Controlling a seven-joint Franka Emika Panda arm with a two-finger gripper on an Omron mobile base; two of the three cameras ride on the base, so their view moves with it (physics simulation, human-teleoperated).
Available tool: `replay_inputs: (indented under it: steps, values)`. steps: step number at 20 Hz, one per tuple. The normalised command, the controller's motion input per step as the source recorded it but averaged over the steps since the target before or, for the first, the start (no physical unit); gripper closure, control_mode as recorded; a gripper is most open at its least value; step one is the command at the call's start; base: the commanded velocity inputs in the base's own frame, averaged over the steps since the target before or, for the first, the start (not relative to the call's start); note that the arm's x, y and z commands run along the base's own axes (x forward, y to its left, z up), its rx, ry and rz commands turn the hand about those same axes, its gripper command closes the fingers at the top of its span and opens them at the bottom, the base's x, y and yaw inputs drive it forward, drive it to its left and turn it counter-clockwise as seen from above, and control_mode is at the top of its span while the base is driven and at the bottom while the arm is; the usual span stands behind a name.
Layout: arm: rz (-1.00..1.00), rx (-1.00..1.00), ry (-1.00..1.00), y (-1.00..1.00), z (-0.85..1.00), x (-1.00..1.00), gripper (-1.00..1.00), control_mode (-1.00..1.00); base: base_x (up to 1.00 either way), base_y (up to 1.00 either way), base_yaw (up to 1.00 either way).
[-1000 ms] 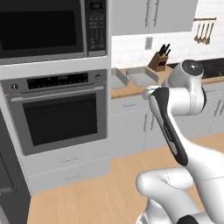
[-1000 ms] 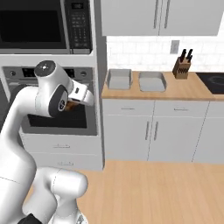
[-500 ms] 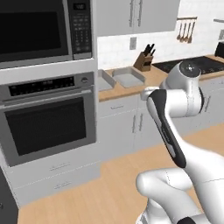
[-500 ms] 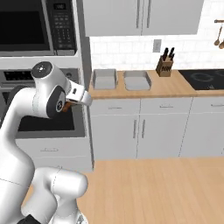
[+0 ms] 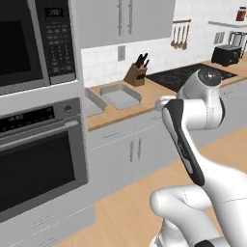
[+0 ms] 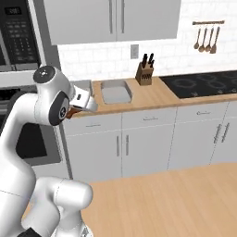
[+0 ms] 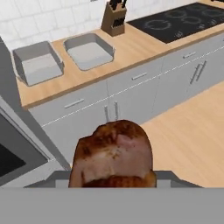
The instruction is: Place one lemon and one chicken drumstick in each tupperware on the nearby counter, to pack two identical lunches.
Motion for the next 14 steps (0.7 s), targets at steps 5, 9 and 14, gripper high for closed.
replay_inputs:
  steps: [5, 9, 14]
  values:
    - [0.0, 0.0, 0.0, 0.0, 0.0, 0.0, 1.0, 1.0, 1.0, -0.45, 0.1]
    - [0.0, 0.0, 0.0, 0.0, 0.0, 0.0, 1.0, 1.0, 1.0, -0.73, 0.44]
    - [0.0, 0.0, 0.0, 0.0, 0.0, 0.0, 1.0, 1.0, 0.94, -0.89, 0.4]
